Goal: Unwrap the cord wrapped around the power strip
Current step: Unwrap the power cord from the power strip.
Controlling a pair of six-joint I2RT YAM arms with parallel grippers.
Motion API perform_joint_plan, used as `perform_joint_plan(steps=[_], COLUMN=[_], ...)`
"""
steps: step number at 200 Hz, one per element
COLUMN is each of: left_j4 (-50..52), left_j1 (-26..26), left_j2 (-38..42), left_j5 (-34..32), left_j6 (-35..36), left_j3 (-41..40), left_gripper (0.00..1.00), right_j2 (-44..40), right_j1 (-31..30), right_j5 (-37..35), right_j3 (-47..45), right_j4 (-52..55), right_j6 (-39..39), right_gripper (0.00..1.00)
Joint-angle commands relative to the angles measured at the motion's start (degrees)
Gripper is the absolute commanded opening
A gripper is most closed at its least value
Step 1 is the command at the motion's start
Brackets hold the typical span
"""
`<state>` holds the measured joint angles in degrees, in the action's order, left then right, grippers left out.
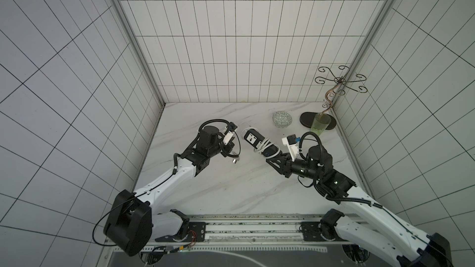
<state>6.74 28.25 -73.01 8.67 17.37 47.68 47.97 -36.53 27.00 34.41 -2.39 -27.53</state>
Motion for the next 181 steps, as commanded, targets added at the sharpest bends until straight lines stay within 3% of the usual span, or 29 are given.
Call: perform_joint_plan(steps=[1, 17, 46, 72, 92, 122, 148, 181], left_j4=[4.6, 7.0, 9.3, 8.8, 8.8, 4.0, -9.2, -18.3], left_j1=[-0.3, -0.3, -0.4, -0.3, -0.3, 0.6, 3.6, 4.1], left_j2=[-4.2, -7.7, -10.2, -5.0, 1.4, 11.5, 18.9, 16.9], left_j5=[0.6, 0.5, -0.2, 0.4, 2.2, 8.6, 10.3, 10.3], left_j6=[-2.1, -3.2, -3.7, -4.1, -4.1, -2.4, -2.6, -6.3], left_j3=[0.8, 2.7, 4.5, 3.5, 3.0, -0.4, -6.2, -7.3], left_gripper=[0.02, 0.08, 0.31, 0.56, 0.67, 0.72, 0.73, 0.74], right_j2=[-0.3, 0.4, 1.8, 3.7, 5.3, 7.1, 8.0, 7.5], right_j1=[-0.5, -0.4, -0.3, 0.0, 0.1, 0.2, 0.2, 0.2], right_j5=[-3.8, -5.1, -6.5, -7.7, -7.5, -5.9, -2.8, 0.5], right_j3=[10.3, 12.1, 15.1, 17.3, 19.3, 22.3, 24.6, 25.7], right_j4=[-4.5, -4.5, -3.3, -1.5, -0.3, 2.0, 5.4, 8.7], right_j6=[2.5, 2.9, 3.3, 3.5, 3.6, 4.0, 4.5, 4.9], right_gripper=[0.00, 0.00, 0.00, 0.00, 0.00, 0.00, 0.00, 0.00])
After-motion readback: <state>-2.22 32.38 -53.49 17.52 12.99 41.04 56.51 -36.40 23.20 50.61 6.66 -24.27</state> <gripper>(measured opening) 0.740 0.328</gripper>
